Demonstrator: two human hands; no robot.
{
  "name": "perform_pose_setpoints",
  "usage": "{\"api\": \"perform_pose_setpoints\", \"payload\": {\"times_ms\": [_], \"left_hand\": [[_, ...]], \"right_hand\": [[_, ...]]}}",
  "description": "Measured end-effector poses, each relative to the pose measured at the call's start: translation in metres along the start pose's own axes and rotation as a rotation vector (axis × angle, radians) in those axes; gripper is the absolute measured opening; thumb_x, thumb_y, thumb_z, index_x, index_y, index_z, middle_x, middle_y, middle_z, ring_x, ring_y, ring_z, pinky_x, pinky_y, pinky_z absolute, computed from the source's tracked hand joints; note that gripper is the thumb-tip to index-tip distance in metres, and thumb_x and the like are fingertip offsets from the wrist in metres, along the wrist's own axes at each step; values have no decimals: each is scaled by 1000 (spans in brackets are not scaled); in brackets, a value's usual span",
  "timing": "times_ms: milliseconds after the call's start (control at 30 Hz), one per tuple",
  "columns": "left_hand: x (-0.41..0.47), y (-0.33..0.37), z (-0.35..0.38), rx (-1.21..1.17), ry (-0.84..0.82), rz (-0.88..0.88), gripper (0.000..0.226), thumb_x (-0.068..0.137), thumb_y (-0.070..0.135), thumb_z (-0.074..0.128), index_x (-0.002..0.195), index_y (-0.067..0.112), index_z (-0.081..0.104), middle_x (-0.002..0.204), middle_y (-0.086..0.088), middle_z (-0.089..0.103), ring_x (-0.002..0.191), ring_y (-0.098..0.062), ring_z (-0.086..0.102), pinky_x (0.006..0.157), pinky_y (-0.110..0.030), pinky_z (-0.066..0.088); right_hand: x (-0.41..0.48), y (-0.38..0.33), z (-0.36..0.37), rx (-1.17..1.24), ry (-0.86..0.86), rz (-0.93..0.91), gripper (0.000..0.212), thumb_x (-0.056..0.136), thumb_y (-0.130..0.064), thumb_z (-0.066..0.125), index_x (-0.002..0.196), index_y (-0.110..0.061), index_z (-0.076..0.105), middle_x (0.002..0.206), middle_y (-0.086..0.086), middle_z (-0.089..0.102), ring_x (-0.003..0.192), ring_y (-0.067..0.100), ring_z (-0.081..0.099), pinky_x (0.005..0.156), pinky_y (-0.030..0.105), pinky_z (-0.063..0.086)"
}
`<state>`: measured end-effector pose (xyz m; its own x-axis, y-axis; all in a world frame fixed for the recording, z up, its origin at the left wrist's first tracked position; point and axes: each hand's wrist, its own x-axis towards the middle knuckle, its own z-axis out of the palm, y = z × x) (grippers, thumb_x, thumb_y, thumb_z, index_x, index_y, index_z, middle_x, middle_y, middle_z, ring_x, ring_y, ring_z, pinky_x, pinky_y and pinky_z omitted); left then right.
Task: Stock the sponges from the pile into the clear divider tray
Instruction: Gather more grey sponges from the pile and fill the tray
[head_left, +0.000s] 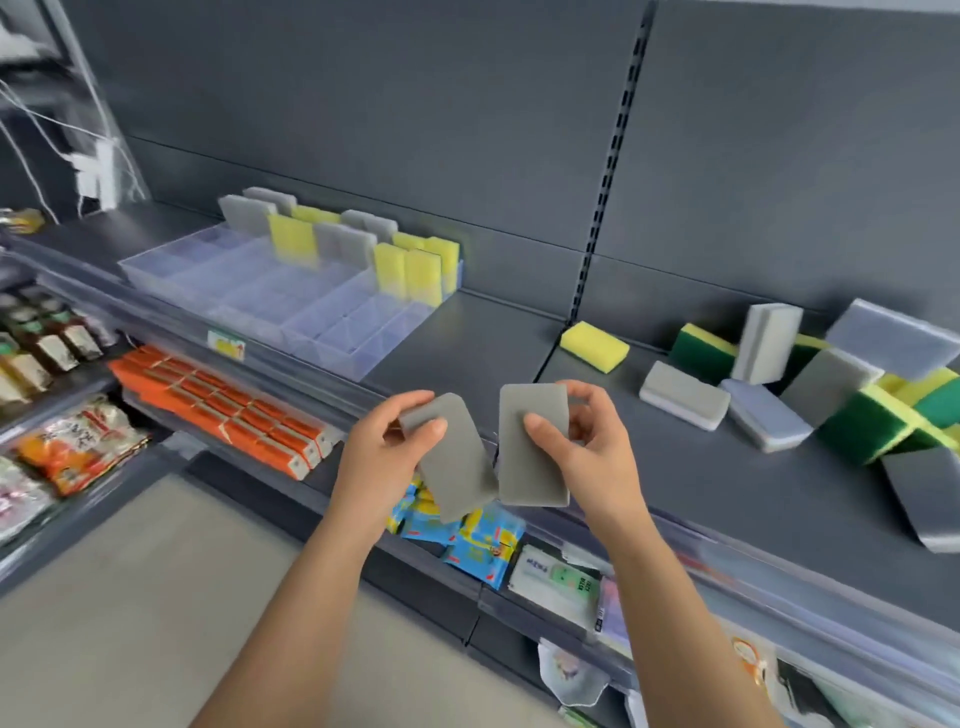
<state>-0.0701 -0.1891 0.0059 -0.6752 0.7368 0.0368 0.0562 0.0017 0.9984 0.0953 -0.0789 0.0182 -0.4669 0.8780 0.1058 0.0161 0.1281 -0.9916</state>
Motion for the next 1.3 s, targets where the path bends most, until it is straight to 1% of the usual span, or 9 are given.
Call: {"api": "perform_pose_setpoints", "payload": {"times_ms": [133, 267, 400, 667, 767, 933, 1033, 1133, 1300], "left_hand": [[20, -6, -62, 16, 20, 2, 27, 84, 14, 68, 101, 34, 65, 102, 0, 67, 94, -19, 64, 78, -37, 53], [42, -6, -113, 56, 51, 8, 28, 84, 17, 68, 109, 27, 64, 101, 1, 66, 83, -12, 61, 62, -21, 48], [68, -6, -153, 66, 74, 9, 27, 82, 21, 70, 105, 34, 65, 104, 4, 67, 96, -16, 63, 80, -36, 54], [141, 3, -209, 98, 124, 65, 28, 82, 20, 70, 97, 42, 63, 103, 10, 65, 96, -9, 61, 80, -28, 50], [178, 7, -229, 130, 134, 88, 28, 83, 22, 69, 100, 43, 63, 107, 10, 64, 99, -9, 60, 83, -30, 50], [241, 15, -257, 157, 163, 95, 31, 83, 17, 69, 111, 28, 62, 109, 3, 64, 98, -13, 60, 81, -30, 51], [278, 16, -271, 168, 175, 102, 30, 83, 17, 69, 109, 30, 61, 107, 2, 64, 97, -15, 60, 80, -29, 50], [310, 16, -284, 161, 181, 88, 30, 83, 17, 69, 108, 32, 60, 107, 2, 64, 98, -16, 60, 80, -32, 52], [353, 16, -309, 177, 205, 62, 34, 82, 17, 70, 112, 28, 60, 109, 2, 64, 101, -17, 60, 89, -36, 51]], "right_hand": [[11, -2, 68, 29, -41, -5, 30, 81, -18, 73, 103, -26, 55, 92, 7, 65, 74, 11, 57, 59, 15, 48], [24, -7, 125, 35, -84, -9, 33, 80, -17, 74, 106, -25, 54, 88, 2, 63, 74, 11, 56, 59, 13, 47], [44, -14, 168, 4, -111, -30, 34, 79, -19, 75, 105, -26, 55, 92, 6, 65, 78, 13, 57, 66, 22, 49], [112, -21, 245, -20, -151, -43, 35, 79, -24, 74, 106, -32, 54, 90, 4, 67, 78, 14, 60, 71, 30, 50], [147, -21, 273, -15, -169, -68, 35, 80, -24, 74, 107, -31, 54, 90, 2, 66, 80, 13, 60, 66, 23, 49], [204, -20, 317, -17, -187, -120, 34, 80, -25, 73, 107, -28, 53, 98, -3, 64, 83, 12, 57, 67, 23, 48], [236, -22, 341, -19, -197, -148, 32, 80, -24, 73, 106, -29, 53, 97, -6, 64, 82, 9, 57, 66, 18, 48], [264, -24, 363, -29, -199, -155, 36, 80, -24, 73, 110, -29, 53, 98, -7, 63, 85, 11, 57, 71, 22, 47], [298, -26, 394, -62, -228, -142, 46, 82, -25, 71, 122, -34, 51, 99, -4, 61, 90, 12, 57, 74, 21, 47]]}}
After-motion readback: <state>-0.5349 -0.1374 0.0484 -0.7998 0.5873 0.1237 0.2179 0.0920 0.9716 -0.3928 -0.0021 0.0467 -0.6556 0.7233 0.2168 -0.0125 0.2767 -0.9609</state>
